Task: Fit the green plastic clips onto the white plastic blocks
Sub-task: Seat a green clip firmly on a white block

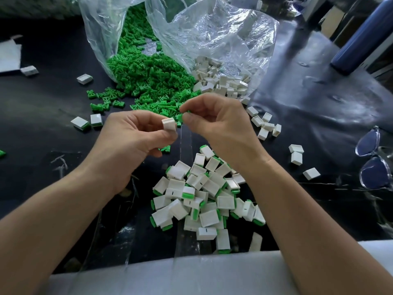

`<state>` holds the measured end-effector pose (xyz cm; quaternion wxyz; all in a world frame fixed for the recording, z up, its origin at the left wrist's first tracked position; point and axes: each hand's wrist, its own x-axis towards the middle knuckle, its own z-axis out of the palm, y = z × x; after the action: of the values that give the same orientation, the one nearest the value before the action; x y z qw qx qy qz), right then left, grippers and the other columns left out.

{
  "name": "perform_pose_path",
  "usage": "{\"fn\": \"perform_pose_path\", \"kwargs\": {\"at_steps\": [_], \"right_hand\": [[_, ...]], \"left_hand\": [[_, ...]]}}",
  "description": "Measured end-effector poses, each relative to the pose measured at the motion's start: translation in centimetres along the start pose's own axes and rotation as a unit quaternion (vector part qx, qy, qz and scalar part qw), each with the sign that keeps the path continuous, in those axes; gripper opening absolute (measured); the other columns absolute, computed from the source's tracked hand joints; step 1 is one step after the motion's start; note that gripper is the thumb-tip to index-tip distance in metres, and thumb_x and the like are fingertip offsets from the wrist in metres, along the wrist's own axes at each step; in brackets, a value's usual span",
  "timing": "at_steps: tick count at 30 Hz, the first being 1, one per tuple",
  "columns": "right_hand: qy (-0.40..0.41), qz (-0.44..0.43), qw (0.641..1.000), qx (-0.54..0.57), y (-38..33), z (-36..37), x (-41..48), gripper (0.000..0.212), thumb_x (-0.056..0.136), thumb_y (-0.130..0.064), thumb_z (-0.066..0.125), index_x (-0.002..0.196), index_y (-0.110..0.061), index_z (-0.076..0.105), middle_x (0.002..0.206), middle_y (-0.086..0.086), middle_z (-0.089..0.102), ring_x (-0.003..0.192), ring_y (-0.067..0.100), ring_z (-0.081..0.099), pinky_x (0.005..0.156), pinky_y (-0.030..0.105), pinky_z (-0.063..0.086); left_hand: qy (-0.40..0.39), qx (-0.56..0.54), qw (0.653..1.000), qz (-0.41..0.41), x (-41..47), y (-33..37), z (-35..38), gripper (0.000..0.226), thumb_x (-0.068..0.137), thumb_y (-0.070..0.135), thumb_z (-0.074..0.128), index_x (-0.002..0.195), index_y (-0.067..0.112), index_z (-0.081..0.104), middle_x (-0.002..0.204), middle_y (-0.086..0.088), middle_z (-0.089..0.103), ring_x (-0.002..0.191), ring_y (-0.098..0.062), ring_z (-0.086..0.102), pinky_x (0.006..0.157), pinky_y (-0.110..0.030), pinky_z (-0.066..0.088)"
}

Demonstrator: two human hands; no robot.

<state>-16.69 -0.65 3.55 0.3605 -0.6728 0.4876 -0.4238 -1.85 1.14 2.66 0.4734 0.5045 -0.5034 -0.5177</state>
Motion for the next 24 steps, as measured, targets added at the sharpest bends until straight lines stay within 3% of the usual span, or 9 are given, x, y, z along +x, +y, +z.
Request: {"fn": "perform_pose_path", "kwargs": {"at_steps": [3,9,14,18,24], "right_hand": [[-0.02,-0.005,1.0,-0.008,-0.26,0.39,-0.31,0.011,0.082,-0.004,0.066,0.083,-0.016,0.065,0.074,-0.006,0.063,0.071,0.005,0.058,0.071,0.018,0.048],[-0.02,-0.004,1.0,-0.014,-0.35,-0.06,-0.33,0.011,0.083,-0.004,0.064,0.083,-0.016,0.065,0.073,-0.005,0.062,0.069,0.006,0.056,0.07,0.02,0.048],[0.023,-0.007,1.0,0.015,-0.42,-0.5,-0.21,0.01,0.084,-0.002,0.063,0.088,-0.009,0.068,0.079,0.001,0.066,0.08,0.022,0.065,0.082,0.04,0.054],[0.006,-0.021,1.0,0.005,-0.55,-0.2,-0.39,0.009,0.084,-0.003,0.063,0.089,-0.008,0.069,0.075,-0.008,0.063,0.074,0.01,0.061,0.078,0.029,0.053],[-0.007,-0.03,0.999,-0.012,-0.42,-0.26,-0.31,0.008,0.084,-0.004,0.063,0.089,-0.007,0.069,0.071,-0.011,0.061,0.069,0.005,0.058,0.073,0.025,0.052]], "left_hand": [[0.0,0.001,1.0,0.01,0.04,0.04,0.01,0.021,0.054,0.02,0.071,0.072,0.012,0.065,0.052,0.008,0.061,0.046,-0.001,0.054,0.044,-0.013,0.045],[0.024,-0.052,0.998,0.026,0.2,0.04,0.08,0.015,0.062,0.023,0.067,0.073,0.015,0.067,0.059,0.004,0.067,0.054,-0.006,0.063,0.051,-0.017,0.051],[0.013,-0.011,0.999,0.04,0.0,-0.09,0.25,0.008,0.072,0.009,0.068,0.079,0.012,0.066,0.06,0.004,0.069,0.054,-0.007,0.065,0.052,-0.018,0.054],[0.007,0.022,0.999,0.048,-0.13,-0.1,0.23,0.011,0.063,0.016,0.071,0.073,0.013,0.066,0.057,0.004,0.067,0.052,-0.005,0.062,0.052,-0.016,0.053],[0.007,0.016,0.998,0.053,-0.14,0.06,0.23,0.011,0.061,0.023,0.069,0.07,0.018,0.069,0.056,0.008,0.066,0.049,-0.001,0.056,0.048,-0.014,0.047]]}}
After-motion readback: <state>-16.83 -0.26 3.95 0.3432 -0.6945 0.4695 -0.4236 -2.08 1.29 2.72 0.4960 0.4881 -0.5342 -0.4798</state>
